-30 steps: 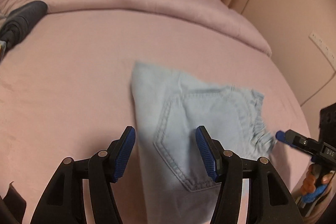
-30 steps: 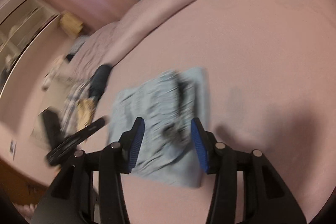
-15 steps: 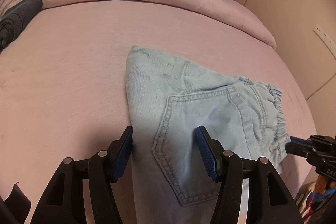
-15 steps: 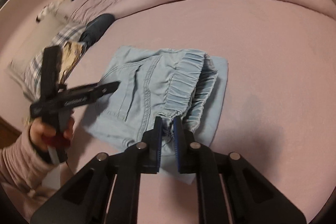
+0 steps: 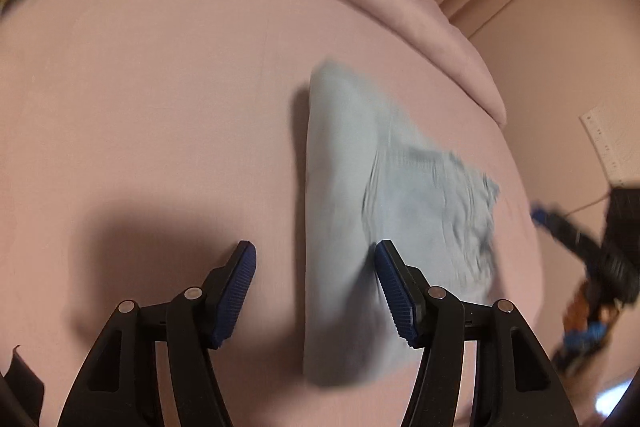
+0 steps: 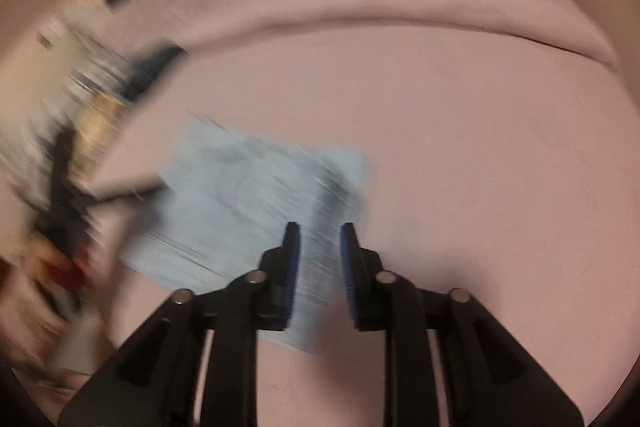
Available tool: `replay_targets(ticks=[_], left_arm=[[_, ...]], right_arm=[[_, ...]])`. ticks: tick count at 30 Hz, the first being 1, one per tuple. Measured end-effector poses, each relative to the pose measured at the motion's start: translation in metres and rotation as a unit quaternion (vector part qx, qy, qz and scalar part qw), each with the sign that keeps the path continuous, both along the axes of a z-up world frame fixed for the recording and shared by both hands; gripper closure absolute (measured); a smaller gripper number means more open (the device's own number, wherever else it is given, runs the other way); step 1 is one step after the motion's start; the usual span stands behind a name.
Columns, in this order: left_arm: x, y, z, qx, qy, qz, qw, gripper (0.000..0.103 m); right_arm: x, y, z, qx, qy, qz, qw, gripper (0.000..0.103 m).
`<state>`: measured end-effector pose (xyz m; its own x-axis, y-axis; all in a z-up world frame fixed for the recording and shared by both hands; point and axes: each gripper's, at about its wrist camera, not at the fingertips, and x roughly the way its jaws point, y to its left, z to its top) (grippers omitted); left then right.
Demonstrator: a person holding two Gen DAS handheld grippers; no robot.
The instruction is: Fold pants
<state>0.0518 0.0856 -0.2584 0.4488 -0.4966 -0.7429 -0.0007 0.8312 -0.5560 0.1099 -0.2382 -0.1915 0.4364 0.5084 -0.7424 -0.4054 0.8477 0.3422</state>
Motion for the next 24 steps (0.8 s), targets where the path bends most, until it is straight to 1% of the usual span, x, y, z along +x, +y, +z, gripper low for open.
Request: replay_targets(ticks=[2,3,6,7,8,9,10,11,12,13,15,16,17,18,19,21,23,24], left_arm=[[-0.013,0.004,-0.009,-0.039,0.008,-0.001,0.9992,0.042],[-0.017,0.006,-0.01,-0.05,0.009,0.0,0.9987,0.042],[-0.025,0.011,-0.014,-0.1,0.026,-0.004,0.9946,0.042],[-0.026,0.012,-0.015,-0.109,0.03,-0.007,0.9936,0.042],[-0.027,0.011,-0.017,-0.114,0.034,-0.012,0.9929,0.044],[-0.028,0.008,-0.018,-0.113,0.035,-0.018,0.9929,0.047],[-0.029,0.006,-0.018,-0.107,0.032,-0.024,0.9935,0.053],[-0.03,0.005,-0.018,-0.107,0.031,-0.029,0.9934,0.062],[-0.029,0.003,-0.019,-0.111,0.034,-0.03,0.9928,0.063],[-0.03,0.004,-0.021,-0.111,0.034,-0.028,0.9929,0.066],[-0.026,0.003,-0.023,-0.115,0.033,-0.028,0.9924,0.069],[-0.025,0.003,-0.025,-0.116,0.033,-0.029,0.9923,0.072],[-0.026,0.004,-0.026,-0.118,0.032,-0.029,0.992,0.075],[-0.026,0.006,-0.027,-0.12,0.032,-0.029,0.9918,0.076],[-0.026,0.007,-0.028,-0.122,0.031,-0.029,0.9916,0.077],[-0.028,0.005,-0.029,-0.117,0.029,-0.031,0.9923,0.078],[-0.031,0.0,-0.029,-0.105,0.033,-0.036,0.9933,0.078],[-0.032,-0.003,-0.028,-0.101,0.031,-0.033,0.9938,0.078]], right_arm=[[0.019,0.019,-0.002,0.04,0.027,0.029,0.998,0.061],[0.036,0.035,-0.008,0.05,0.051,0.042,0.997,0.061],[0.076,0.073,-0.02,0.058,0.084,0.064,0.993,0.061],[0.086,0.085,-0.024,0.059,0.096,0.074,0.991,0.06],[0.102,0.102,-0.027,0.059,0.109,0.085,0.989,0.06],[0.107,0.115,-0.028,0.053,0.114,0.093,0.988,0.057],[0.11,0.13,-0.027,0.042,0.118,0.105,0.987,0.056],[0.117,0.142,-0.028,0.029,0.122,0.118,0.985,0.055],[0.13,0.162,-0.033,0.007,0.125,0.123,0.984,0.055],[0.129,0.173,-0.036,-0.002,0.135,0.132,0.982,0.055],[0.137,0.189,-0.05,-0.019,0.171,0.151,0.973,0.055],[0.137,0.194,-0.059,-0.034,0.188,0.16,0.968,0.057],[0.136,0.201,-0.069,-0.053,0.202,0.174,0.962,0.071],[0.136,0.208,-0.077,-0.078,0.205,0.186,0.958,0.085],[0.138,0.218,-0.079,-0.089,0.203,0.195,0.955,0.086],[0.144,0.226,-0.084,-0.106,0.195,0.195,0.955,0.098],[0.155,0.227,-0.088,-0.11,0.191,0.166,0.961,0.103],[0.163,0.227,-0.09,-0.127,0.179,0.137,0.966,0.103]])
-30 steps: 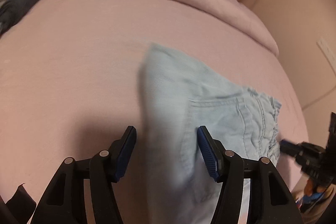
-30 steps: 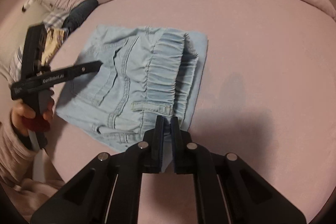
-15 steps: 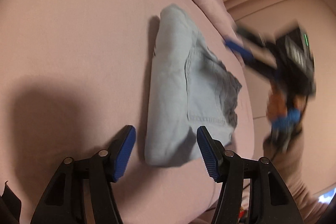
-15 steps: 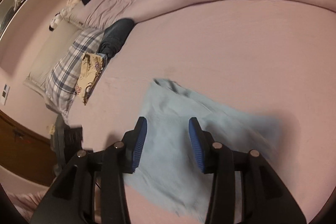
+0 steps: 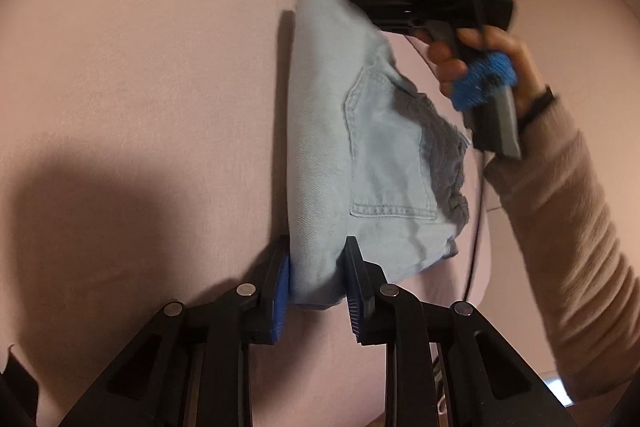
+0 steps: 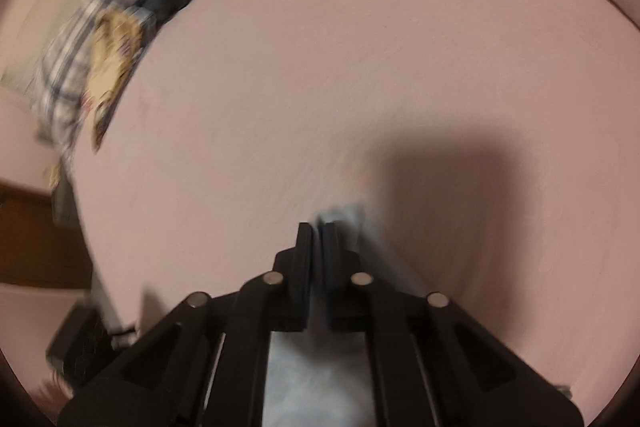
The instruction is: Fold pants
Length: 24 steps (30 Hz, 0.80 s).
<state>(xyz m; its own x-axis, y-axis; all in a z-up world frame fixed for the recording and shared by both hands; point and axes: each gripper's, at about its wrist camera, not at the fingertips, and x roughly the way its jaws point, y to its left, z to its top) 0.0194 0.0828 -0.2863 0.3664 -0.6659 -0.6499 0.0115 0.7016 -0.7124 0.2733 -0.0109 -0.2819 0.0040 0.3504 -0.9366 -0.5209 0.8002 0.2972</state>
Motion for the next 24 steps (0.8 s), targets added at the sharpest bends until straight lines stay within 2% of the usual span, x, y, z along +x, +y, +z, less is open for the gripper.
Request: replay_targets(ticks=[1,2,4,7,9,10,11,12,13,16,20,22,24], left_arm=[[-0.001,0.0,0.0,0.0,0.0,0.005,1.0,0.077],[-0.002,0.001,0.001,-0.003,-0.001,0.01,0.9999,0.077],[-0.009,0.003,0.008,-0.008,-0.008,0.014,0.9998,0.076],[-0.018,0.012,0.031,0.01,-0.041,0.002,0.9991,0.076],[-0.016,0.025,0.045,0.019,-0.068,0.016,0.9974,0.075],[-0.008,0.031,0.053,0.026,-0.08,0.029,0.996,0.07],[-0.001,0.032,0.055,0.031,-0.084,0.036,0.9954,0.064],[0.009,0.033,0.059,0.036,-0.089,0.042,0.9945,0.062],[0.023,0.032,0.061,0.041,-0.092,0.044,0.9939,0.057],[0.063,0.019,0.062,0.062,-0.085,0.036,0.9938,0.05],[0.099,-0.001,0.051,0.099,-0.071,0.007,0.9925,0.05],[0.118,-0.015,0.038,0.143,-0.061,-0.007,0.9878,0.05],[0.134,-0.015,0.022,0.149,-0.037,-0.021,0.9879,0.055]], right_arm=[[0.002,-0.003,-0.004,-0.028,-0.011,-0.006,1.0,0.103],[0.002,-0.004,-0.008,-0.032,0.001,-0.003,0.999,0.103],[-0.008,-0.007,0.007,-0.026,-0.038,0.002,0.999,0.1],[-0.027,-0.037,0.054,0.025,-0.095,-0.033,0.995,0.098],[-0.045,-0.06,0.078,0.062,-0.108,-0.037,0.992,0.095],[-0.056,-0.072,0.087,0.07,-0.115,-0.036,0.99,0.09],[-0.071,-0.084,0.094,0.07,-0.122,-0.032,0.99,0.076],[-0.089,-0.096,0.099,0.067,-0.13,-0.027,0.989,0.069],[-0.106,-0.108,0.102,0.059,-0.142,-0.025,0.988,0.068],[-0.143,-0.133,0.096,0.025,-0.159,-0.022,0.987,0.068],[-0.177,-0.157,0.08,-0.011,-0.171,-0.011,0.985,0.07],[-0.192,-0.17,0.069,-0.026,-0.173,-0.002,0.985,0.069],[-0.201,-0.176,0.056,-0.028,-0.174,0.005,0.984,0.069]])
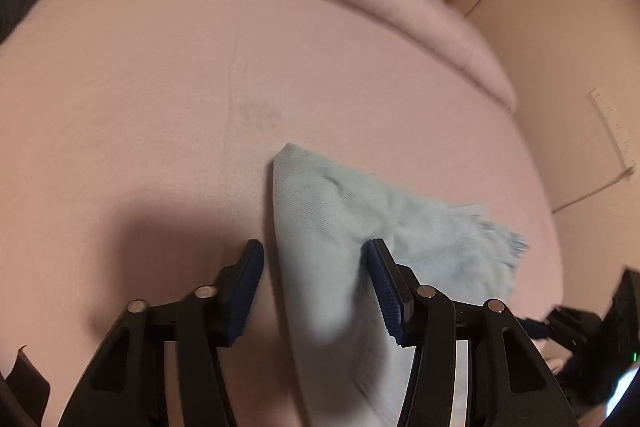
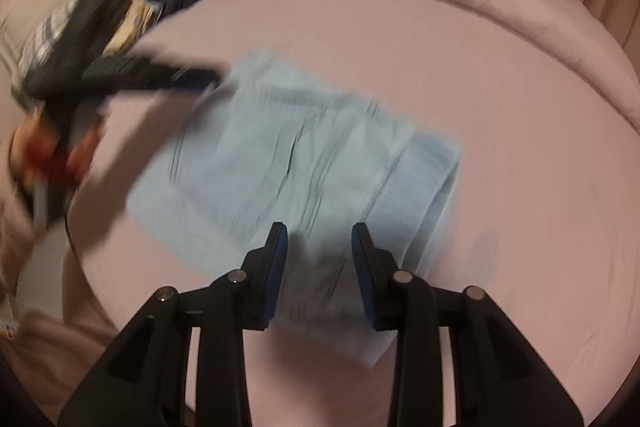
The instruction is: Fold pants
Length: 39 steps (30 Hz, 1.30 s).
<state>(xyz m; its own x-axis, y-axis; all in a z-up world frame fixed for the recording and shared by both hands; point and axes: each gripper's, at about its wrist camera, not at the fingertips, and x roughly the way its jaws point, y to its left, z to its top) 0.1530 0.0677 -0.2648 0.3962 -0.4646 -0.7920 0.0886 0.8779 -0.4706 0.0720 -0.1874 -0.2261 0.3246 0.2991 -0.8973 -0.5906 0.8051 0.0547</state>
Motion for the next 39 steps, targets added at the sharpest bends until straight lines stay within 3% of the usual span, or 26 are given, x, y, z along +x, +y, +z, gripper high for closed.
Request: replay_targets(ticks=[3,8,12,14,16,20,23,28,33,36,39], left_arm=[[0.011,0.0,-0.007,-0.011,0.007,-0.002,0.9999,0.061],[0.01,0.009,-0.003,-0.029,0.024,0.007,0.9992,0.061],[-0.025,0.022,0.023,-0.031,-0.004,0.014,0.9994,0.061],[-0.04,0.019,0.03,-0.033,-0.016,0.007,0.9993,0.061],[-0.066,0.018,0.026,-0.034,-0.011,-0.003,0.9994,0.061],[-0.091,0.022,-0.001,-0.053,0.018,0.001,0.9984,0.059],[-0.093,0.027,-0.005,-0.074,0.009,0.021,0.997,0.058],[-0.096,0.024,0.014,-0.049,-0.004,0.021,0.9986,0.058],[-0.089,0.015,0.023,-0.043,-0.019,0.023,0.9986,0.052],[-0.082,0.009,0.021,-0.031,-0.016,0.026,0.999,0.051],[-0.074,0.005,0.016,-0.032,-0.008,0.027,0.9991,0.051]], right_arm=[[-0.002,-0.008,-0.011,0.003,-0.004,-0.018,1.0,0.069],[0.001,-0.012,-0.016,0.017,-0.007,-0.029,0.999,0.069],[0.004,-0.031,0.0,0.056,0.004,-0.055,0.997,0.07],[0.0,-0.03,0.01,0.074,-0.013,-0.066,0.995,0.068],[-0.002,-0.035,0.013,0.083,-0.023,-0.072,0.994,0.066],[0.007,-0.037,-0.014,0.072,0.001,-0.102,0.992,0.065],[0.01,-0.045,-0.036,0.076,0.003,-0.112,0.991,0.047],[0.019,-0.065,-0.024,0.131,0.047,-0.145,0.98,0.045],[0.029,-0.096,-0.027,0.248,0.101,-0.207,0.941,0.041],[0.034,-0.104,-0.039,0.259,0.123,-0.235,0.929,0.04],[0.039,-0.101,-0.043,0.257,0.127,-0.237,0.928,0.038]])
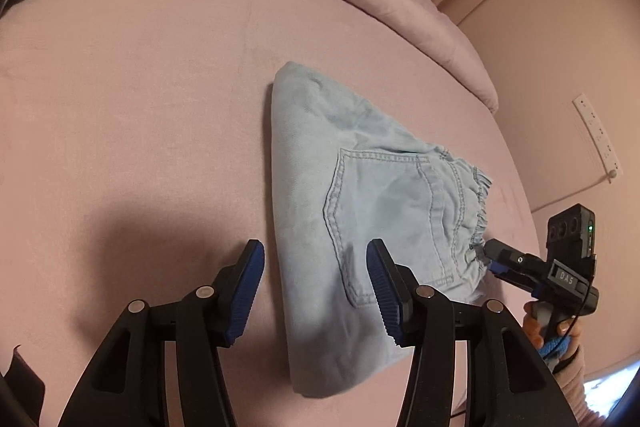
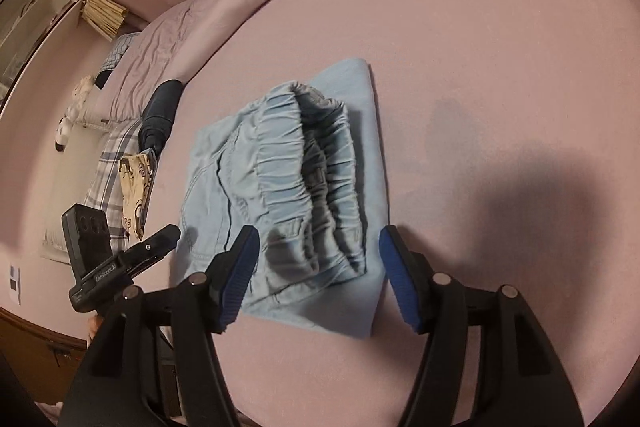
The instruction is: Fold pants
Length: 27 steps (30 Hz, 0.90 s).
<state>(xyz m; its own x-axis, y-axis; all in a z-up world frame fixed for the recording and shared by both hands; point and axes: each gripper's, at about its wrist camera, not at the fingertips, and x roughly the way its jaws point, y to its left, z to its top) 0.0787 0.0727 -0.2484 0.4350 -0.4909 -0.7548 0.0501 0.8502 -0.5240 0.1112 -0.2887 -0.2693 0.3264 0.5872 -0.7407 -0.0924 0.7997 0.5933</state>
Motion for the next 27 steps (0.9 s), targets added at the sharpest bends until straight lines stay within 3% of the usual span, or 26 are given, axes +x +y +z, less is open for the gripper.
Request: replay_targets(ticks=[7,14,17,22,24,27], left_arm=[[0.008,-0.009,-0.006,0.017,0.004,-0.016,0.9997,0.051],[0.014,-0.011,-0.01,0.024,0.005,-0.023,0.9994,0.051],[0.016,-0.013,-0.011,0.029,0.004,-0.026,0.9992,0.051],[0.018,-0.015,-0.012,0.034,0.001,-0.032,0.9989,0.051],[0.018,-0.016,-0.013,0.033,-0.001,-0.034,0.9989,0.051],[0.02,-0.018,-0.015,0.032,-0.003,-0.035,0.9989,0.051]], right_arm=[[0.013,0.015,0.004,-0.01,0.002,0.014,1.0,0.033],[0.028,0.017,0.011,-0.065,-0.014,0.03,0.997,0.033],[0.033,0.014,0.01,-0.058,-0.015,0.033,0.998,0.033],[0.045,0.028,-0.002,-0.075,-0.001,0.067,0.995,0.03],[0.048,0.033,-0.005,-0.075,-0.003,0.084,0.994,0.023],[0.05,0.04,-0.007,-0.089,-0.016,0.1,0.991,0.024]])
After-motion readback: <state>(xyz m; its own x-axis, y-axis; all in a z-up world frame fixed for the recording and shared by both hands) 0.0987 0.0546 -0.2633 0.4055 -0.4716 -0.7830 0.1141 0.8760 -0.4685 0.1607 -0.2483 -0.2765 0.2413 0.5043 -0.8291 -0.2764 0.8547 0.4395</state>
